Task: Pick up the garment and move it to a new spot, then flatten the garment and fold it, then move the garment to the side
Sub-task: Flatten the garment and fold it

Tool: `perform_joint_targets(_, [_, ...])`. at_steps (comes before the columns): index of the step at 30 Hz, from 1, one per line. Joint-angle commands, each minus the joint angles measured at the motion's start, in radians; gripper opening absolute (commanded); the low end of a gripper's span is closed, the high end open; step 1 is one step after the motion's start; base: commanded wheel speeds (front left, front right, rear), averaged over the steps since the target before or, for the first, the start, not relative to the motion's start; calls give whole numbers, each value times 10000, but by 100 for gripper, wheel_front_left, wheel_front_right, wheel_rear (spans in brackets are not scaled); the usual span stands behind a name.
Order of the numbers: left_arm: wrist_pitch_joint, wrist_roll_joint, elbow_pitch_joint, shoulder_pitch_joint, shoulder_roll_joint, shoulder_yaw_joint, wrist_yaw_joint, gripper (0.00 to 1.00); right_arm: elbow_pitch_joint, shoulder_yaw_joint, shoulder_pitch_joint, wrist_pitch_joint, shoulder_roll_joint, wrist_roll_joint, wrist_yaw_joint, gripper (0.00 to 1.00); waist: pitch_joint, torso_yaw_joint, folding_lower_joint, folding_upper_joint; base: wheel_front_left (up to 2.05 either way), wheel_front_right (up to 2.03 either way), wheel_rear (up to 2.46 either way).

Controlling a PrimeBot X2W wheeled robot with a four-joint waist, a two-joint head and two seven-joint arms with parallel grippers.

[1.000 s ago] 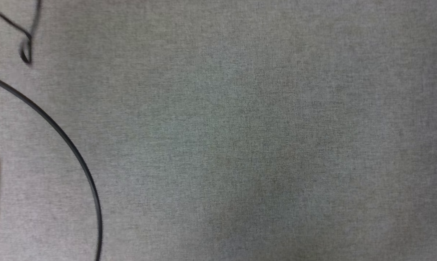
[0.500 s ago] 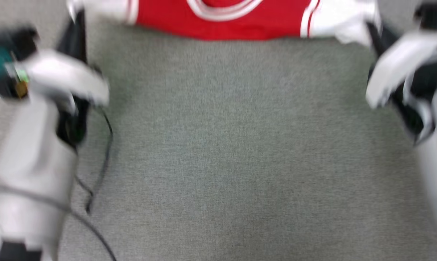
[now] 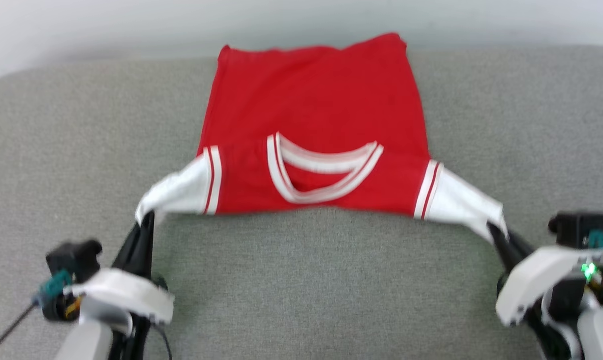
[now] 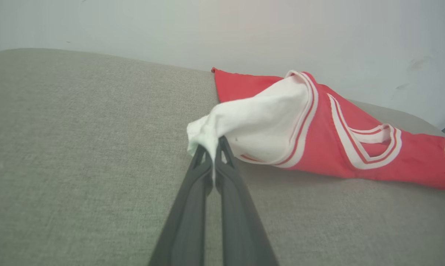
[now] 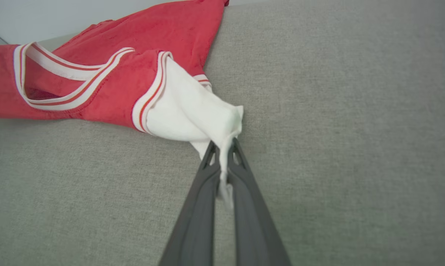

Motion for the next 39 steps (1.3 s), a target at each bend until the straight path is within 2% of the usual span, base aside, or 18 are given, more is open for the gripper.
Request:
perform_joint_targets(1, [-60,-30,-284,499,11,37,120,0,-310,-108,612,96,144,-100,-3,0,-520,-22,3,-1,0,0,0])
perform_joint_targets(5, [351,-312,-1161,1842,138,-11,202,0,-1161,-511,2135,412,548,-50,-3,0,-987,40,3,-1,0,0,0])
perform_joint_targets(10, [893,-477,-2156,3208,203,-33,609,0,-1884,-998,3587,478,928,11,-3,0,-1304,164,3,-1,0,0,0])
perform_joint_targets(15, [1123,-327,-2611,4035,316,-85,1001,0,-1727,-1250,4595,561,1333,211,-3,0,-1410,309,3,-1,0,0,0])
perform_joint_targets(20, [1134,-163,-2685,4320,327,-231,1189,0,-1067,-1252,4811,219,1460,116,-3,0,-1378,438,3,-1,0,0,0])
perform_joint_targets(21, [1103,-138,-2706,4304,336,-249,1207,0,-975,-1245,4751,183,1475,117,-3,6,-1353,465,3,-1,0,0,0])
perform_joint_targets(22, [1082,-75,-2723,4263,355,-288,1207,0,-981,-1227,4614,111,1485,143,-3,36,-1323,500,3,-1,0,0,0])
perform_joint_targets(23, [1082,-75,-2723,4263,355,-288,1207,0,-981,-1227,4614,111,1485,143,-3,36,-1323,500,3,-1,0,0,0])
perform_joint_targets(24, [969,35,-2795,4129,369,-340,1184,0,-1136,-1175,4305,-113,1408,129,-1,100,-1233,590,3,-1,0,0,0])
perform_joint_targets(30, [762,314,-3109,3688,280,-544,1173,0,-1795,-1406,3287,-769,1141,72,-3,100,-852,912,3,-1,0,0,0])
perform_joint_targets(31, [717,373,-3305,3529,194,-627,1218,0,-1844,-1586,2614,-602,871,-54,-1,100,-636,1061,3,-1,0,0,0])
perform_joint_targets(32, [717,373,-3305,3529,194,-627,1218,0,-1844,-1586,2614,-602,871,-54,-1,100,-636,1061,3,-1,0,0,0])
perform_joint_targets(34, [626,485,-3640,3222,87,-723,1222,0,-1688,-1746,1244,-202,336,-10,-3,100,-138,1328,3,-1,0,0,0])
perform_joint_targets(38, [502,645,-3898,2667,-120,-943,1128,0,-809,-1792,-875,707,-522,75,-1,100,623,1852,3,-1,0,0,0])
perform_joint_targets(39, [502,645,-3898,2667,-120,-943,1128,0,-809,-1792,-875,707,-522,75,-1,100,623,1852,3,-1,0,0,0])
